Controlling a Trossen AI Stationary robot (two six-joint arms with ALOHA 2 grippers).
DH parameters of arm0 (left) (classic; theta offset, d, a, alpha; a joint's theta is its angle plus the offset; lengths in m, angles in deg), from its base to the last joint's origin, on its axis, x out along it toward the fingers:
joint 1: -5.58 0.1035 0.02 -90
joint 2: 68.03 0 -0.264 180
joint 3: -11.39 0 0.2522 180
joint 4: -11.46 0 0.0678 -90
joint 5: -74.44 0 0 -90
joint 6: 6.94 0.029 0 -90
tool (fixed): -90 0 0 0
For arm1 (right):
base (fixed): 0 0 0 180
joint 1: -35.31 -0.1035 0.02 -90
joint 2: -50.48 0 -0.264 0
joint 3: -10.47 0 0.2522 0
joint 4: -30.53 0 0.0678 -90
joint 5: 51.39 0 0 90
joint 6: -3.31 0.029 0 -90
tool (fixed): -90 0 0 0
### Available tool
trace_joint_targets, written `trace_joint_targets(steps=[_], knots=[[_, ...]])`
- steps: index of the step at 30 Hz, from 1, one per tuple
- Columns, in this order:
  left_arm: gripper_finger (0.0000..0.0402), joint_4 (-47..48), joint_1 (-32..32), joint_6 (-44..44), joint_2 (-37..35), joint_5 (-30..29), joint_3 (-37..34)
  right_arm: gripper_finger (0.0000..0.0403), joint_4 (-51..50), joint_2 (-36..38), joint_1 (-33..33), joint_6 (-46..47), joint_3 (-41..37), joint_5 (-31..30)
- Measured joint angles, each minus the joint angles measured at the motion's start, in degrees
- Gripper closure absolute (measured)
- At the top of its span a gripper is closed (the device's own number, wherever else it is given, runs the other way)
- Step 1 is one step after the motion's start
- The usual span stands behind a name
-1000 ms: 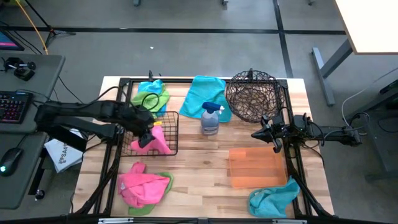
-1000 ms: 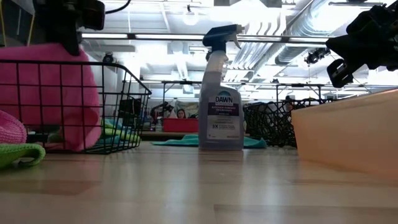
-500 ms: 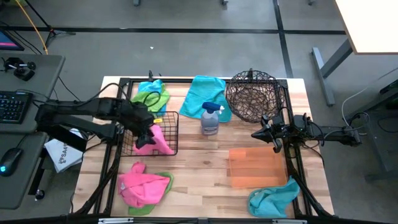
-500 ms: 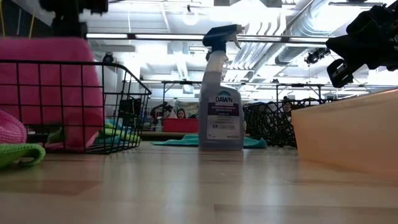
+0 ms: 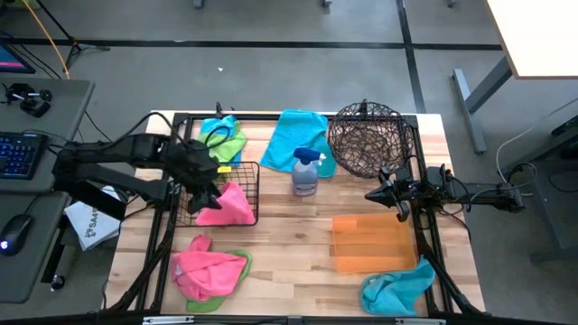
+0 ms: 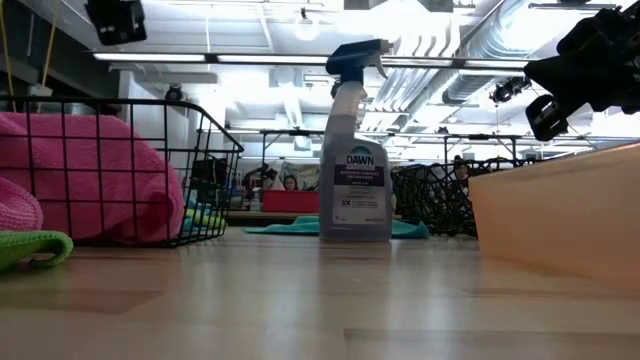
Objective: Sort microfiber towel by color & place in baskets
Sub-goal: Put the pink microfiber cloth into the left wire basket
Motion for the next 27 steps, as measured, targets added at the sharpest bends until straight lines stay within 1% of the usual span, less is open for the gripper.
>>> trace_joint_targets(steps=[2,4,10,13,16,18,21,27], knots=[[0.0174,-1.52,-1.86,0.33,0.67,0.88,0.55,0.0402,0.0,0.0,0.0,0.0,-0.02,-0.01],[0.0174,-0.61,-5.22,2.04,2.23,1.1,0.63,0.0402,0.01,0.0,0.0,0.0,0.0,-0.01],[0.0174,4.82,-19.22,10.44,9.74,0.76,0.58,0.0402,0.01,0.02,0.0,0.0,0.0,-0.01],[0.0174,5.43,-25.67,12.36,13.44,-1.49,0.56,0.0402,-0.01,0.02,0.0,0.0,-0.02,0.01],[0.0174,3.9,-30.85,13.24,16.4,-4.12,0.32,0.0402,-0.01,0.02,0.0,0.0,-0.02,0.0],[0.0174,1.01,-33.58,12.79,17.67,-4.4,-0.76,0.0402,-0.01,0.02,0.0,0.0,-0.01,0.0],[0.0174,-3.53,-36.76,9.69,18.9,-5.33,-2.44,0.0402,0.01,0.02,0.0,0.0,-0.01,-0.01],[0.0174,-7.73,-40.75,1.75,23.68,-11.97,-2.7,0.0402,0.01,0.02,0.0,0.0,0.0,-0.01]])
